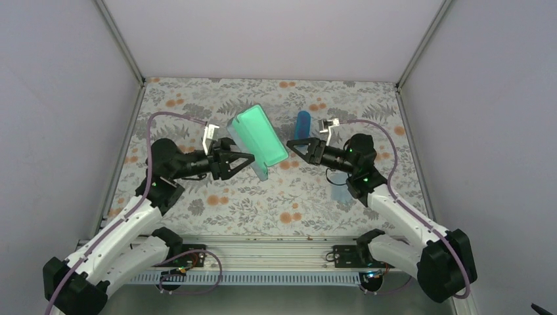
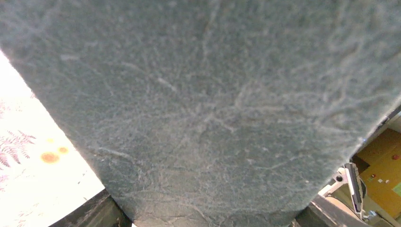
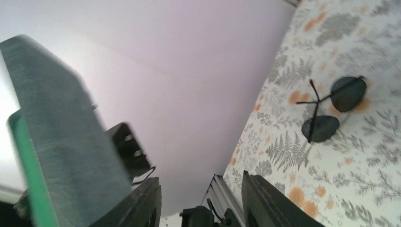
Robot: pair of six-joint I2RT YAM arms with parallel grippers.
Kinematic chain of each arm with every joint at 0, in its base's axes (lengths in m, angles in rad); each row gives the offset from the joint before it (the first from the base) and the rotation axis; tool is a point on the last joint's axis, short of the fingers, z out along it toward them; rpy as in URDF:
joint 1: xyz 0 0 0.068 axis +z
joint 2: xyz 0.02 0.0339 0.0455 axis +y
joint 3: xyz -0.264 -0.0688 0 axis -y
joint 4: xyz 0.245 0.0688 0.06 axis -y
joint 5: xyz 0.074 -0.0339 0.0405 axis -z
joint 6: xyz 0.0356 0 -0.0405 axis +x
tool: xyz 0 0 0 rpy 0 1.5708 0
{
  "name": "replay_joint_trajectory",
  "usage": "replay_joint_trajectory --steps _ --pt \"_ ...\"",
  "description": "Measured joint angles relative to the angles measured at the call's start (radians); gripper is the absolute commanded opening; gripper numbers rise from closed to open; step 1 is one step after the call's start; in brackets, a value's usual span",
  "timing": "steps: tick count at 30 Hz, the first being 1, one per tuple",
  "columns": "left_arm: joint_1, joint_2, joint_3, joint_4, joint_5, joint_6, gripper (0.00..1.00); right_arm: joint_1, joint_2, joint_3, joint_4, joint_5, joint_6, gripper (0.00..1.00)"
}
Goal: Organize the sunglasses
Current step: Open the sunglasses case, then place the sunglasses case at the center of the board.
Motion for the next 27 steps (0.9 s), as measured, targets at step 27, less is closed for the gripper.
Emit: replay_joint_trajectory --steps 27 --pt "-0.002 0.035 0.037 -0.037 0.030 0.065 0.41 -0.008 -0.027 0.120 -0.218 -0.113 -0.416 0.61"
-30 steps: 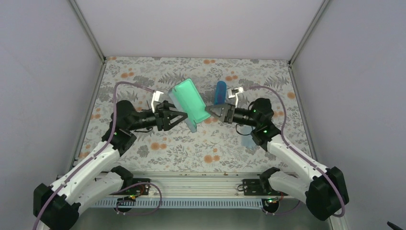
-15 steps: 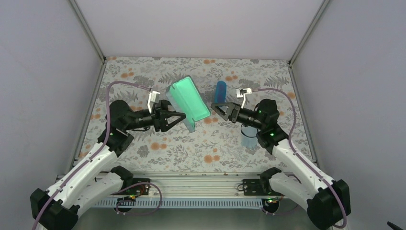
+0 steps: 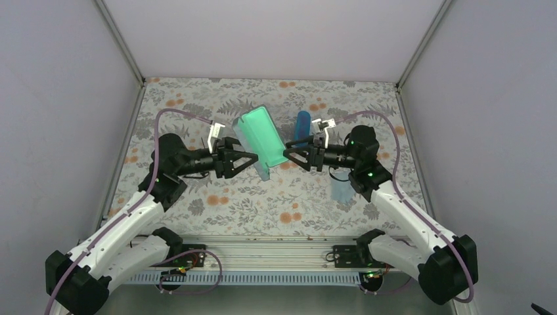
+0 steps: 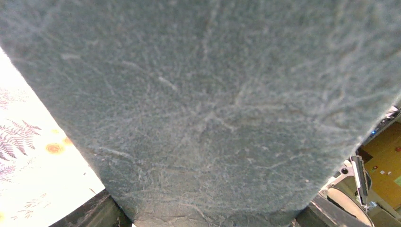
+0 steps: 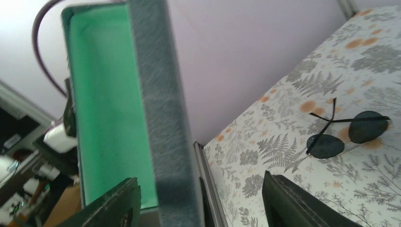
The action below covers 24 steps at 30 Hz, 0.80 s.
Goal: Organize the sunglasses
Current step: Place the sunglasses case at the center of the board.
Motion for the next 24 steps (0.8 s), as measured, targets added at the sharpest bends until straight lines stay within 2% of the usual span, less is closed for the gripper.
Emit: replay_joint_trajectory --steps 2,8,11,14,17,19,24 --pt "0.000 0.005 0.000 0.000 0.000 0.000 0.41 0.008 0.010 0.000 0.000 -0.042 -0.017 0.52" --pt "0.000 0.013 0.000 0.002 -0.003 -0.007 0.42 0.021 0.011 0.002 0.016 -0.109 -0.038 0.16" --pt "-0.001 0.012 0.000 0.011 0.001 -0.022 0.49 0.019 0.013 0.004 0.007 -0.103 -0.058 0.05" --pt "-0.001 0.012 0.003 -0.008 -0.023 -0.027 0.70 0.019 0.021 0.019 -0.027 -0.082 -0.091 0.04" --pt "-0.007 0.012 0.028 -0.090 -0.082 -0.011 0.83 0.021 0.038 0.037 -0.072 -0.048 -0.126 0.04" --pt "-0.010 0.005 0.047 -0.168 -0.170 0.022 0.94 0.023 0.053 0.054 -0.117 -0.012 -0.146 0.04" --pt "-0.005 -0.044 0.066 -0.382 -0.433 0.075 1.00 0.034 0.121 0.107 -0.298 0.178 -0.226 0.04"
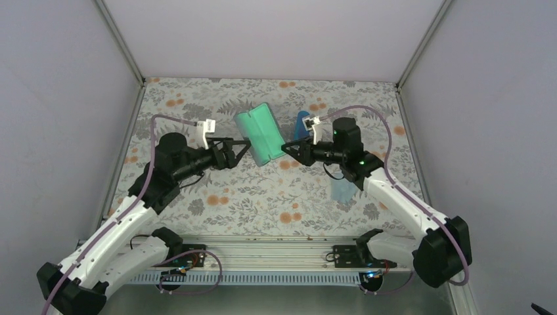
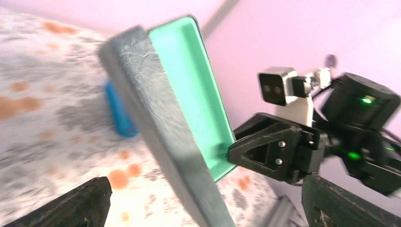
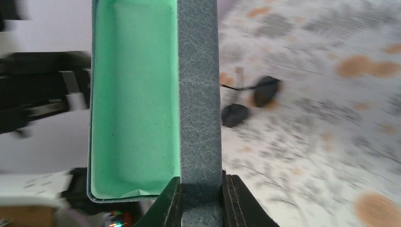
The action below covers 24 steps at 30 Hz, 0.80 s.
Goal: Organize the sunglasses
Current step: Place the sunglasses case at the center of the board.
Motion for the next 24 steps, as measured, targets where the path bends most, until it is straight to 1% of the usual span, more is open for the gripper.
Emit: replay_joint_trajectory --steps 5,9,12,17,21,24 --pt "0.000 -0.069 0.024 -0.238 -0.246 0.020 1.00 0.034 0.083 0.016 -0.148 0.267 -0.069 0.04" --pt "0.000 -0.122 0.052 -0.367 -0.355 0.028 1.00 0.094 0.172 0.059 -0.249 0.473 -0.115 0.04" --pt "0.000 -0.151 0.055 -0.423 -0.393 0.031 1.00 0.127 0.274 0.111 -0.286 0.603 -0.150 0.04" --pt "0.000 -0.159 0.056 -0.459 -0.419 0.031 1.00 0.138 0.437 0.187 -0.340 0.737 -0.189 0.04" --pt "0.000 -0.143 0.055 -0.457 -0.423 0.031 1.00 0.150 0.488 0.192 -0.373 0.797 -0.203 0.04" --pt "0.000 -0.113 0.057 -0.455 -0.422 0.031 1.00 0.182 0.492 0.209 -0.389 0.846 -0.209 0.07"
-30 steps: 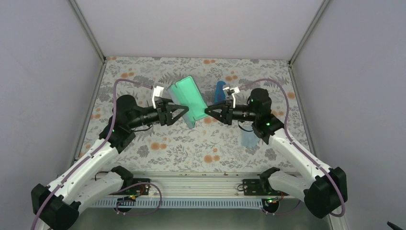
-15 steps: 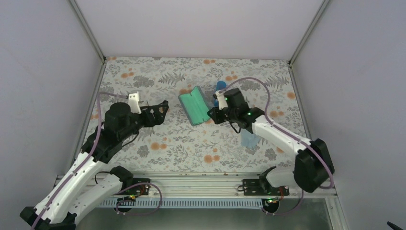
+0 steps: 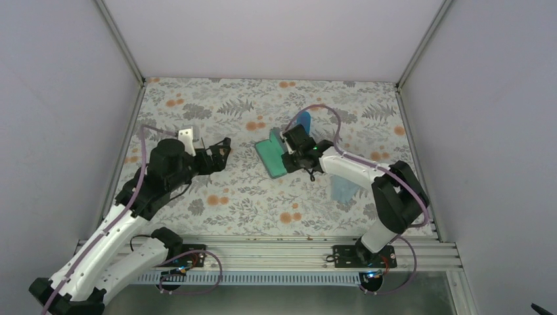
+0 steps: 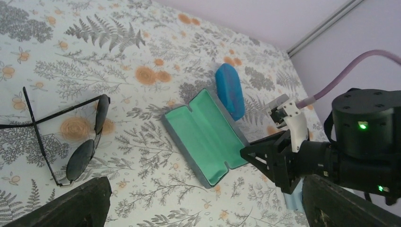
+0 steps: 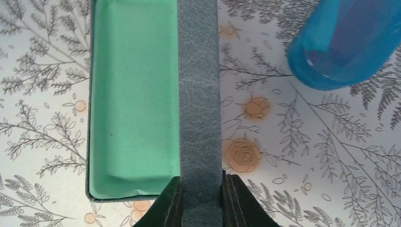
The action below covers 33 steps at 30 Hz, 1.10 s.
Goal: Organize the sunglasses
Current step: Place the sunglasses case at the center of the board, then adjust the sunglasses case at the center of the board.
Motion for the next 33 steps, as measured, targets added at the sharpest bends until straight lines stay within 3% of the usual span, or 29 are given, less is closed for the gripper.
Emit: replay_joint_trajectory --steps 5,7,11,13,18,24,28,33 --pt "0.000 0.064 0.016 0.010 -0.009 0.012 1.00 0.080 0.023 0.030 -0.030 0.071 -0.004 0.13" --pt "0.000 0.082 0.026 0.019 -0.016 0.025 1.00 0.100 0.035 0.045 -0.042 0.085 -0.006 0.21" --pt "0.000 0.125 0.060 0.035 -0.034 0.047 1.00 0.113 0.049 0.078 -0.070 0.102 -0.005 0.59" --pt "0.000 0.147 0.073 0.043 -0.045 0.056 1.00 0.113 0.047 0.097 -0.085 0.105 0.005 0.67" --pt "0.000 0.162 0.074 0.053 -0.091 0.062 1.00 0.113 -0.039 0.115 -0.095 0.058 0.023 0.68" --pt "0.000 0.139 0.042 0.084 -0.179 0.035 1.00 0.132 -0.137 0.117 -0.016 -0.153 0.061 0.60" --pt "0.000 0.118 0.025 0.086 -0.263 -0.006 1.00 0.172 -0.082 0.104 0.048 -0.277 0.103 0.54" --pt "0.000 0.078 0.025 0.105 -0.338 -0.042 1.00 0.202 0.065 0.100 0.093 -0.356 0.177 0.54"
